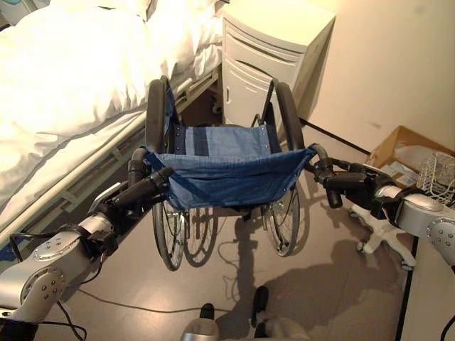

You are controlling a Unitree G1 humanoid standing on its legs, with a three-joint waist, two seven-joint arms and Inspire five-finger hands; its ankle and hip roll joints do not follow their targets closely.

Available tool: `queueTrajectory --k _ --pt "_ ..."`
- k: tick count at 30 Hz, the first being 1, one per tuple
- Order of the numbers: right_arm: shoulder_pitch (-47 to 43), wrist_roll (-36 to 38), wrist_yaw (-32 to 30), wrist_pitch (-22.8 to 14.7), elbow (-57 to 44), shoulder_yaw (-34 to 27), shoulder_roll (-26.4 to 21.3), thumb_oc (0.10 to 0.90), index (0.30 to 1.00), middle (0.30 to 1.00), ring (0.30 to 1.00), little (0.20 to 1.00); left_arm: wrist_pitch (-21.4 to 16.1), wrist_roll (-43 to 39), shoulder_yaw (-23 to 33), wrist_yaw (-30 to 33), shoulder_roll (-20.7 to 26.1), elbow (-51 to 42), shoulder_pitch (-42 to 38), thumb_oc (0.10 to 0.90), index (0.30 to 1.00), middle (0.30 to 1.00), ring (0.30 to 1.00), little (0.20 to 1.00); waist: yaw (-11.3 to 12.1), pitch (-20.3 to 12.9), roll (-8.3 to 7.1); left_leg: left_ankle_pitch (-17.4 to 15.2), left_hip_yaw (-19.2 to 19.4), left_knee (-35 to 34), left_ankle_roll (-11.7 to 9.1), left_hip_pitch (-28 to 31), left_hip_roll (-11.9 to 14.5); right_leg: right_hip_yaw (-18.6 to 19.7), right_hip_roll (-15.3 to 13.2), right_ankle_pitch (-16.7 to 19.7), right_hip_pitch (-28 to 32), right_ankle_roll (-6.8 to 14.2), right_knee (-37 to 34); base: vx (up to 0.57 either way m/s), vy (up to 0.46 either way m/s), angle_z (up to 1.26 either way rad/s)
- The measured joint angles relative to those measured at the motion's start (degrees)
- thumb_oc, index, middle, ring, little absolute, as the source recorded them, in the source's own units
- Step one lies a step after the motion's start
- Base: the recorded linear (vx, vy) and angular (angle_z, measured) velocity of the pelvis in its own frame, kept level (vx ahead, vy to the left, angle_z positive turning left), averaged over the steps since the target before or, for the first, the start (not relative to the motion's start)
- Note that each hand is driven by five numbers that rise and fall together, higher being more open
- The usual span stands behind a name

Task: Push the wheelchair next to the bed

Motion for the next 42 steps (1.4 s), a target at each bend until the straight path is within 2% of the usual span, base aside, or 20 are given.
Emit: queueTrajectory --k 3,7,9,10,12,13,14,15,17,20,22,24,30,33,36,39,40,41,42 --pt "3.62 0.60 -0.44 -0.60 0.13 -7.16 0.33 0.800 0.900 0.900 0.900 0.900 -0.43 4.12 3.57 -1.01 -0.04 0.63 2.95 0.800 0.900 0.900 0.900 0.900 -0.70 0.00 0.09 0.00 0.12 0.00 0.00 0.02 0.12 0.01 -0.02 -0.25 -0.02 -0.08 -0.01 -0.01 -0.005 -0.01" --pt "5.54 -0.66 -5.08 -7.62 4.21 -22.75 0.61 0.800 0.900 0.900 0.900 0.900 -3.54 11.37 7.97 -1.42 -0.02 2.22 9.32 0.800 0.900 0.900 0.900 0.900 -2.71 -0.04 0.39 -0.08 0.50 0.04 -0.11 0.37 0.46 -0.10 0.08 -0.54 -0.01 -0.52 -0.22 -0.03 -0.004 -0.09" --pt "6.41 -0.74 -6.57 -9.20 6.37 -27.32 0.18 0.800 0.900 0.900 0.900 0.900 -5.46 14.44 10.10 -1.56 -0.04 4.52 11.13 0.800 0.900 0.900 0.900 0.900 -3.02 -0.08 0.69 -0.26 1.01 0.07 -0.34 0.77 0.68 -0.34 0.24 -0.53 0.00 -0.57 -0.22 -0.03 -0.003 -0.23" --pt "7.00 -0.73 -7.05 -9.61 7.19 -28.75 0.00 0.800 0.900 0.900 0.900 0.900 -6.45 15.61 12.07 -1.50 -0.03 6.48 11.47 0.800 0.900 0.900 0.900 0.900 -3.03 -0.07 0.79 -0.39 1.38 0.12 -0.50 0.92 0.81 -0.40 0.35 -0.52 -0.01 -0.59 -0.22 -0.02 -0.003 -0.30" --pt "9.12 -0.73 -8.21 -9.96 8.60 -30.23 -0.55 0.800 0.900 0.900 0.900 0.900 -9.49 18.08 20.68 0.15 0.00 13.97 11.15 0.800 0.900 0.900 0.900 0.900 -3.43 -0.16 1.04 -0.63 1.51 0.22 -0.84 1.26 0.94 -0.36 0.75 -0.38 -0.01 -0.77 -0.21 -0.02 -0.004 -0.21" --pt "10.38 -0.72 -8.53 -9.96 9.43 -30.29 -0.59 0.800 0.900 0.900 0.900 0.900 -11.30 19.01 26.74 2.54 0.09 17.54 9.92 0.800 0.900 0.900 0.900 0.900 -3.95 -0.36 1.38 -0.69 1.49 0.23 -0.89 1.32 1.07 -0.32 0.88 -0.27 0.00 -0.71 -0.09 -0.02 -0.006 -0.06" --pt "11.70 -0.69 -8.88 -9.96 9.83 -30.29 -0.59 0.800 0.900 0.900 0.900 0.900 -12.50 20.20 31.25 4.02 0.24 19.88 8.33 0.800 0.900 0.900 0.900 0.900 -4.31 -0.75 2.04 -0.82 1.45 0.23 -0.77 1.30 1.29 -0.33 0.86 -0.24 0.02 -0.66 -0.03 0.00 0.000 0.00" --pt "12.44 -0.69 -9.04 -9.96 10.01 -30.28 -0.59 0.800 0.900 0.900 0.900 0.900 -13.20 20.70 33.51 4.72 0.29 20.89 7.61 0.800 0.900 0.900 0.900 0.900 -4.42 -1.15 2.59 -1.02 1.44 0.23 -0.70 1.30 1.26 -0.32 0.83 -0.24 0.02 -0.65 -0.03 0.00 0.000 0.00" --pt "15.25 -0.68 -9.78 -9.91 10.19 -30.23 -0.59 0.800 0.900 0.900 0.900 0.900 -15.55 22.44 37.64 5.75 0.61 21.99 6.81 0.800 0.900 0.900 0.900 0.900 -4.56 -3.80 5.37 -1.55 1.40 0.23 -0.16 1.26 0.90 -0.21 0.54 -0.14 0.03 -0.54 -0.01 0.00 0.000 0.00" --pt "17.17 -0.58 -9.92 -9.91 10.19 -30.15 -0.56 0.800 0.900 0.900 0.900 0.900 -17.33 22.43 37.78 5.14 0.92 21.74 6.99 0.800 0.900 0.900 0.900 0.900 -4.61 -6.17 8.01 -1.84 1.40 0.23 0.26 1.32 0.48 -0.04 0.17 -0.04 0.12 -0.06 0.00 0.00 0.000 0.00" --pt "18.00 -0.68 -9.94 -9.91 10.20 -30.16 -0.14 0.800 0.900 0.900 0.900 0.900 -17.41 22.76 37.78 4.83 0.79 21.28 7.35 0.800 0.900 0.900 0.900 0.900 -4.61 -6.31 8.16 -1.84 1.38 0.24 0.26 1.32 0.45 -0.04 0.12 -0.01 0.12 0.03 -0.01 0.00 0.000 0.00" --pt "19.31 -0.75 -9.97 -9.90 10.40 -30.16 1.03 0.800 0.900 0.900 0.900 0.900 -17.35 24.27 36.88 4.39 0.36 21.11 7.71 0.800 0.900 0.900 0.900 0.900 -4.59 -6.50 7.54 -1.82 1.38 0.35 0.24 1.33 0.50 -0.05 0.16 -0.23 0.11 0.32 -0.02 -0.01 -0.002 -0.03" --pt "24.46 -3.59 -10.21 -9.62 16.07 -30.18 9.59 0.800 0.900 0.900 0.900 0.900 -15.91 25.22 30.16 3.80 -0.90 20.43 11.99 0.800 0.900 0.900 0.900 0.900 -4.79 -8.65 3.21 -1.79 1.74 0.40 0.19 1.15 0.52 -0.30 -0.02 -0.68 -0.21 -0.10 -0.27 -0.01 0.000 -0.01" --pt "27.05 -5.30 -11.22 -9.71 19.23 -30.21 14.93 0.800 0.900 0.900 0.900 0.900 -15.89 25.26 27.35 3.76 -6.63 20.44 11.89 0.800 0.900 0.900 0.900 0.900 -4.78 -9.02 2.73 -1.89 2.05 0.34 0.35 1.12 0.45 -1.83 -0.58 -0.78 -0.25 0.11 -0.26 -0.04 0.003 0.00" --pt "29.17 -7.73 -12.86 -10.59 25.96 -29.78 21.66 0.800 0.900 0.900 0.900 0.900 -15.78 25.62 21.46 3.79 -14.99 22.65 11.89 0.800 0.900 0.900 0.900 0.900 -4.55 -9.22 2.68 -1.93 1.58 0.33 0.42 1.06 0.38 -1.98 -0.59 -0.65 -0.26 0.45 -0.26 -0.01 0.003 0.01" --pt "28.79 -10.74 -13.97 -12.68 35.44 -25.57 24.78 0.800 0.900 0.900 0.900 0.900 -15.24 25.58 15.21 3.70 -20.59 29.42 11.07 0.800 0.900 0.900 0.900 0.900 -4.50 -9.35 3.34 -1.94 1.46 0.31 0.43 1.20 0.36 -1.98 -0.60 -0.66 -0.09 0.50 -0.27 -0.02 0.003 0.00" --pt "28.74 -11.80 -14.82 -15.62 41.46 -23.70 27.47 0.800 0.900 0.900 0.900 0.900 -15.76 24.95 12.35 3.85 -24.94 35.02 9.69 0.800 0.900 0.900 0.900 0.900 -4.49 -9.47 4.14 -1.94 1.34 0.32 0.43 1.29 0.35 -1.99 -0.61 -0.68 0.07 0.53 -0.27 -0.02 0.004 0.03" --pt "28.17 -11.90 -15.22 -16.36 44.27 -23.18 28.69 0.800 0.900 0.900 0.900 0.900 -15.53 24.49 11.00 4.05 -26.90 38.13 8.48 0.800 0.900 0.900 0.900 0.900 -4.36 -9.62 4.52 -1.97 1.28 0.31 0.46 1.33 0.35 -1.99 -0.61 -0.70 0.14 0.54 -0.28 -0.03 0.010 0.03" --pt "27.78 -11.79 -15.23 -16.26 48.62 -21.62 30.55 0.800 0.900 0.900 0.900 0.900 -15.34 24.00 7.23 3.90 -29.33 42.87 7.66 0.800 0.900 0.900 0.900 0.900 -4.39 -9.62 4.99 -2.00 1.24 0.33 0.47 1.29 0.35 -1.99 -0.60 -0.72 0.14 0.55 -0.28 -0.04 0.018 0.00"
